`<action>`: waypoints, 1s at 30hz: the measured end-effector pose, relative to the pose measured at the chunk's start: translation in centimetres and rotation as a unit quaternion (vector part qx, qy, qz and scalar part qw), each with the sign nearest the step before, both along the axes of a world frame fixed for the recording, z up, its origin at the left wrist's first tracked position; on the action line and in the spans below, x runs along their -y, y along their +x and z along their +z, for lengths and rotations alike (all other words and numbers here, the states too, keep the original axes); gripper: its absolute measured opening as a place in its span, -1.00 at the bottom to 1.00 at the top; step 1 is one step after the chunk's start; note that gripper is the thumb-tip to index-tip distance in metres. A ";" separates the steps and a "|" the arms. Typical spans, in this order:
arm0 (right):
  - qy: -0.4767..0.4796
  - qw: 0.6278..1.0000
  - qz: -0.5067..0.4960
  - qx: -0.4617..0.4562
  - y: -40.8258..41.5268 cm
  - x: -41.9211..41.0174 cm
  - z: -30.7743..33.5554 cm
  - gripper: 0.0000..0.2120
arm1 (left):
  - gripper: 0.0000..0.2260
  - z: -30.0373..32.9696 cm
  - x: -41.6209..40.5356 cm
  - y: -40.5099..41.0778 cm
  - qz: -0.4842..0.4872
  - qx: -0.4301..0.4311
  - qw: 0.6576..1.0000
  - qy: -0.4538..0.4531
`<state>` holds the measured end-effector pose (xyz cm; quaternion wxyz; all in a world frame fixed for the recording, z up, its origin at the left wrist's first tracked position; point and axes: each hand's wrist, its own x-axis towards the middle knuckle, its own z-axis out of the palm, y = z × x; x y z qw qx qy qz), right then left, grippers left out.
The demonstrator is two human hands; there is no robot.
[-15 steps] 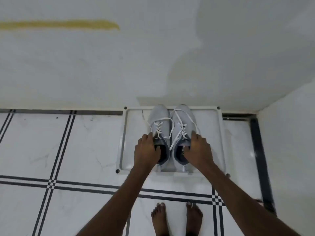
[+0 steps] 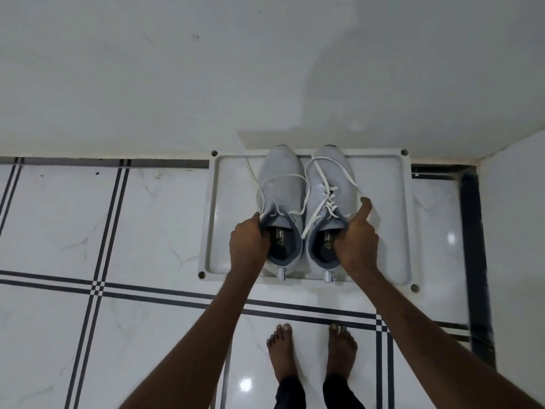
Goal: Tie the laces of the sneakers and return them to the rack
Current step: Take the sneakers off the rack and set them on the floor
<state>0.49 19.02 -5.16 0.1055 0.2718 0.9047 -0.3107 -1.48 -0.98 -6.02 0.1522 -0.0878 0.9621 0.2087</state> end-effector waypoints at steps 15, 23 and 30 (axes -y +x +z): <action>0.009 0.997 0.058 -0.043 9.0 0.7 8.9 -0.32 | -0.88 8.7 1.8 9.9 0.026 -0.065 0.997 0.023; 0.019 0.994 0.063 -0.082 21.1 3.9 11.5 -0.42 | -0.89 10.4 6.0 21.3 0.005 -0.071 0.997 0.024; 0.030 0.998 0.032 -0.047 33.4 8.0 9.6 -0.47 | -0.91 7.6 10.1 33.3 -0.021 -0.068 0.996 0.044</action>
